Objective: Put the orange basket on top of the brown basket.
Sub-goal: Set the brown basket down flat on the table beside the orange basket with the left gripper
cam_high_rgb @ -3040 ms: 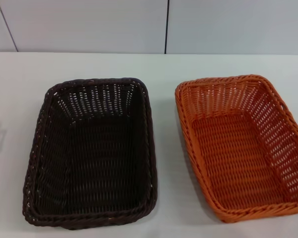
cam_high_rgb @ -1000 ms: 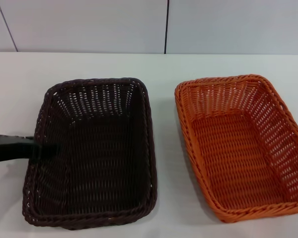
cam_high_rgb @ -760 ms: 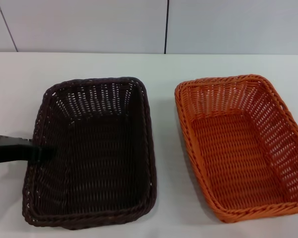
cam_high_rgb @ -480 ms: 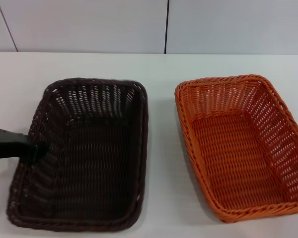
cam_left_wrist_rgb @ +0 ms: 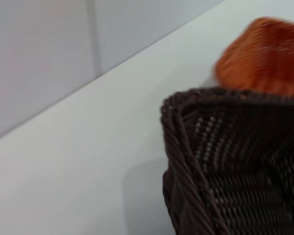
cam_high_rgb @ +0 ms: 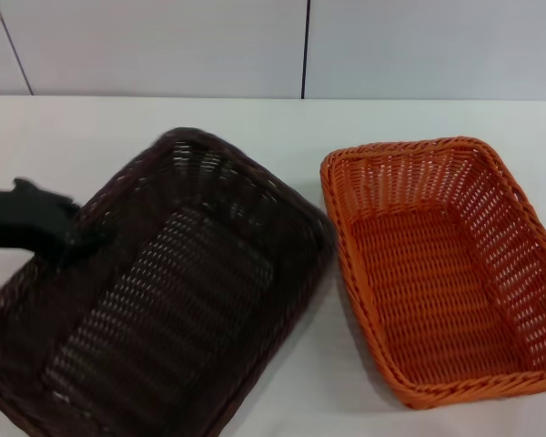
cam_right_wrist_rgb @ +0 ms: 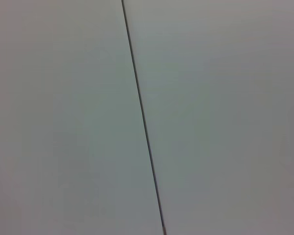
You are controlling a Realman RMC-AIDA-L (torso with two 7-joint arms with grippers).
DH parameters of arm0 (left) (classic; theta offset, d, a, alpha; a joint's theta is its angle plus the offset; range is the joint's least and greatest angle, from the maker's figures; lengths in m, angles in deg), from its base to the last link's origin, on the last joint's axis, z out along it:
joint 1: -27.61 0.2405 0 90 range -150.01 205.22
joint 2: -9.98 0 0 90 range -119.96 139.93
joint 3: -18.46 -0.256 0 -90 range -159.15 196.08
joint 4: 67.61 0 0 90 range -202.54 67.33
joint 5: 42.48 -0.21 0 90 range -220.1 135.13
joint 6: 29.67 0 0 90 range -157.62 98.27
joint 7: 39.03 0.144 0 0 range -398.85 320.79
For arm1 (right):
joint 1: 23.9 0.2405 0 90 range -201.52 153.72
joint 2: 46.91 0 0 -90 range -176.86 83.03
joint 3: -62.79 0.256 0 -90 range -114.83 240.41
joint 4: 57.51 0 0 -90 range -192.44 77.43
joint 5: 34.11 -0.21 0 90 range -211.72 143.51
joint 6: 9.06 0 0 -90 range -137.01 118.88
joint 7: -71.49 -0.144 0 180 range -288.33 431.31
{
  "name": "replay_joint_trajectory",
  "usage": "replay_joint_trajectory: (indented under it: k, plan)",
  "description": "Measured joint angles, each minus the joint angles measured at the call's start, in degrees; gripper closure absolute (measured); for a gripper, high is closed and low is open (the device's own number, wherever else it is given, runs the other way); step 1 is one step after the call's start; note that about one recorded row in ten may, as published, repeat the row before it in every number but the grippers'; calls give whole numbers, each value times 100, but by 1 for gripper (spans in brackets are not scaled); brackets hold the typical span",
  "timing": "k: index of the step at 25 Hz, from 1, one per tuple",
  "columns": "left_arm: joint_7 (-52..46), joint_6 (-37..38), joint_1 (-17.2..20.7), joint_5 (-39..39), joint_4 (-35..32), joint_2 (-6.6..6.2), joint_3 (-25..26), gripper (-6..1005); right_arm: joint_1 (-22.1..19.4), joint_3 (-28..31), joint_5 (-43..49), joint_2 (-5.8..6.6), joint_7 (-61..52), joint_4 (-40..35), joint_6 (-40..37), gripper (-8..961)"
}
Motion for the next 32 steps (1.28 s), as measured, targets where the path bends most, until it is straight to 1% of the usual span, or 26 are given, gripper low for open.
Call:
replay_joint_trajectory:
  k: [2,3,5,6,7,8,9,11,13,14,16,18,19,20,21,25,26,27,28,29,30,32]
  plan:
    - [350,-320,-300,96,-172,-17,246,760,-10,-49,0,-8,0,-5,73,135]
    - [643,-640,-669,94,-376,-36,451,764,-19,-84,-1,-13,0,-14,102,135]
    - [752,-754,-828,81,-446,-55,506,770,-49,-134,-2,-22,1,-59,152,135]
    - [835,-849,-975,69,-508,-84,536,773,-65,-151,-1,-24,3,-85,165,135]
    - [835,-849,-975,69,-508,-84,536,776,-84,-168,-1,-24,5,-112,179,135]
    - [884,-905,-1099,69,-556,-113,537,779,-102,-186,-1,-25,6,-132,197,135]
    - [973,-985,-1404,61,-785,-207,476,783,-138,-225,-2,-28,7,-159,247,135]
    - [1087,-998,-1586,29,-1020,-242,449,789,-149,-251,-2,-30,8,-164,280,135]
    - [1087,-998,-1586,29,-1020,-242,449,795,-159,-286,-17,-32,8,-167,316,135]
    - [1292,-960,-1856,-80,-1411,-243,434,798,-162,-294,-23,-32,9,-167,336,135]
    - [1454,-882,-2066,-212,-1701,-223,434,801,-164,-315,-28,-33,9,-167,366,135]
    - [1454,-882,-2066,-212,-1701,-223,434,803,-162,-338,-30,-34,9,-167,378,135]
    - [1557,-808,-2168,-287,-1828,-204,434,803,-146,-347,-31,-34,9,-167,379,135]
    - [1557,-808,-2168,-287,-1828,-204,434,803,-146,-347,-31,-34,9,-167,379,135]
    - [1798,-552,-2382,-464,-2052,-161,425,804,-136,-348,-32,-34,9,-167,379,135]
    - [1854,-500,-2449,-510,-2118,-146,405,803,-99,-350,-35,-25,9,-159,347,135]
    - [1903,-453,-2501,-537,-2150,-113,368,803,-94,-351,-36,-23,9,-154,341,135]
    - [1903,-453,-2501,-537,-2150,-113,368,802,-91,-352,-36,-22,9,-147,340,135]
    - [1959,-267,-2524,-597,-2108,-25,22,802,-89,-353,-36,-21,9,-137,339,135]
    - [1959,-267,-2524,-597,-2108,-25,22,769,-87,-353,-36,-21,9,-126,339,135]
    - [1954,-167,-2526,-607,-2100,-23,-199,737,-87,-353,-36,-20,9,-116,339,135]
    - [1954,-167,-2526,-607,-2100,-23,-199,672,-90,-354,-35,-19,9,-104,339,135]
